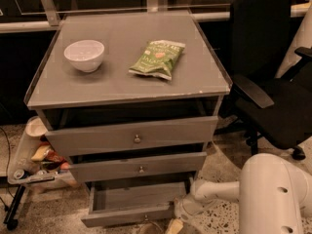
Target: Open bottom drawer
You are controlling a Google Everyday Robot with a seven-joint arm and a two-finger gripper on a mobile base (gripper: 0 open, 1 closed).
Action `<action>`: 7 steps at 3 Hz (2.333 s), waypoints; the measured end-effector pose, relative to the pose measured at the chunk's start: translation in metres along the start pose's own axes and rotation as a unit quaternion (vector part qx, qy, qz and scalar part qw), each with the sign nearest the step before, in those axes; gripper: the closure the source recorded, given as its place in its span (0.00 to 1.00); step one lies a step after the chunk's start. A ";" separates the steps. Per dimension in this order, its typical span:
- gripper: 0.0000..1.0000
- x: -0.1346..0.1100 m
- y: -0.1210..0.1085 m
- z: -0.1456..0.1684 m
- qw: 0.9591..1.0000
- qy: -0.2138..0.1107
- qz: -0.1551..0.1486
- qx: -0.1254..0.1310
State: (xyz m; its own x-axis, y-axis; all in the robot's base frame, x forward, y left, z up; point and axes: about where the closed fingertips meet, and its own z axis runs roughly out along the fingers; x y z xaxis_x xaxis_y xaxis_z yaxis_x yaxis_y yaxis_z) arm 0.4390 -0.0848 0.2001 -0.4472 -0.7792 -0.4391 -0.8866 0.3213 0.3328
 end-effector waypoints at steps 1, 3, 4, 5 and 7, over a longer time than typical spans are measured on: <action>0.00 0.005 0.009 0.004 1.000 0.009 -0.004 -0.010; 0.00 0.009 0.020 0.003 1.000 0.018 -0.007 -0.021; 0.00 0.017 0.034 0.002 0.999 0.027 -0.011 -0.034; 0.00 0.017 0.034 0.002 0.999 0.027 -0.011 -0.034; 0.00 0.013 0.031 -0.001 0.999 0.026 -0.009 -0.035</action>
Offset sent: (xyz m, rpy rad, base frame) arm -0.1540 -0.0134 -0.0545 -0.0679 0.2452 0.2619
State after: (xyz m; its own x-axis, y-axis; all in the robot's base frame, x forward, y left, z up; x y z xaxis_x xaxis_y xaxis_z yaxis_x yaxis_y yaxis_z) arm 0.4061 -0.0855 0.2054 -0.4223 -0.8124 -0.4021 -0.8835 0.2698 0.3828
